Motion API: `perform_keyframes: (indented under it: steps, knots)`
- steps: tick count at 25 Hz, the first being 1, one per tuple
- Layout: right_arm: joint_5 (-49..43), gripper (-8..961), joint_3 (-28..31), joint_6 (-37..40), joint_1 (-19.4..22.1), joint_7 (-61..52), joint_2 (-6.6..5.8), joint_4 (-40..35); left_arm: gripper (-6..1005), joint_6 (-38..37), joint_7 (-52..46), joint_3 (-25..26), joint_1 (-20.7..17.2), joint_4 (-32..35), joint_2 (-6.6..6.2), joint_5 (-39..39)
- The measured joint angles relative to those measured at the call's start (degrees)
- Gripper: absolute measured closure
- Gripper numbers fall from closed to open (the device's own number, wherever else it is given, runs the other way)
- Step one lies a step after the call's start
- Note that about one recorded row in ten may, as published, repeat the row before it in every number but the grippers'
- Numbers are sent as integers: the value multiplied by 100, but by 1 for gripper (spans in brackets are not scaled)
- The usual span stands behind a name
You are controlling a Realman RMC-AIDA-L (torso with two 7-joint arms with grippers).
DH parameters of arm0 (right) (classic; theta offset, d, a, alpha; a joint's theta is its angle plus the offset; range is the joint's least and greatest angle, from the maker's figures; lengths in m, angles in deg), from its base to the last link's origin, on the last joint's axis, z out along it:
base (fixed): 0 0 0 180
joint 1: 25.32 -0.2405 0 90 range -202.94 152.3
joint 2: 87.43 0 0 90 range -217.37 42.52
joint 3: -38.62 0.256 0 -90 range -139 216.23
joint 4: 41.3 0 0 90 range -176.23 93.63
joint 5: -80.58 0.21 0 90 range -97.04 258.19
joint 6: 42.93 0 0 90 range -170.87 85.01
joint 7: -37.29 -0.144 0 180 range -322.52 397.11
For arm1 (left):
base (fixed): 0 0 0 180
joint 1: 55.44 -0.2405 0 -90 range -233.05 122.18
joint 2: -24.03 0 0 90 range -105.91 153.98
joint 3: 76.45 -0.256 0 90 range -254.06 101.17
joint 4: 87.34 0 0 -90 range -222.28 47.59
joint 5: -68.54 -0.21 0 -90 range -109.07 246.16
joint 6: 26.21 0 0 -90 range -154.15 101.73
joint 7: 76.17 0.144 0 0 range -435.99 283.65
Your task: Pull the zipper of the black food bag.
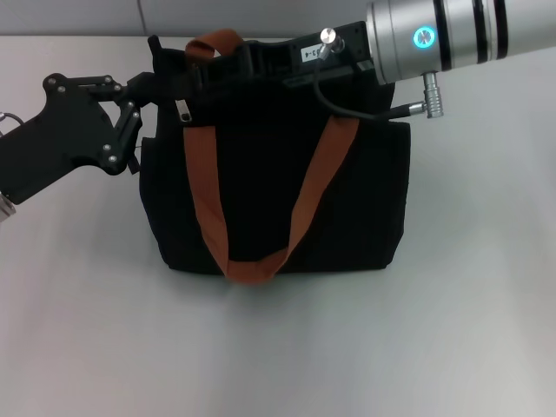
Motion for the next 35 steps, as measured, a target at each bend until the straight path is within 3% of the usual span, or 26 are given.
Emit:
perform_keyframes:
  steps: [25, 30, 35]
  knots:
    - [-56, 517, -347, -294, -137, -96, 40, -19, 976, -108, -9, 0, 58, 0, -7, 0]
    - [-57, 636, -348, -309, -120, -72, 39, -38, 976, -109, -22, 0, 56, 0, -9, 0]
    - [-58, 822, -392, -351, -121, -55, 38, -43, 976, -109, -18, 0, 56, 0, -5, 0]
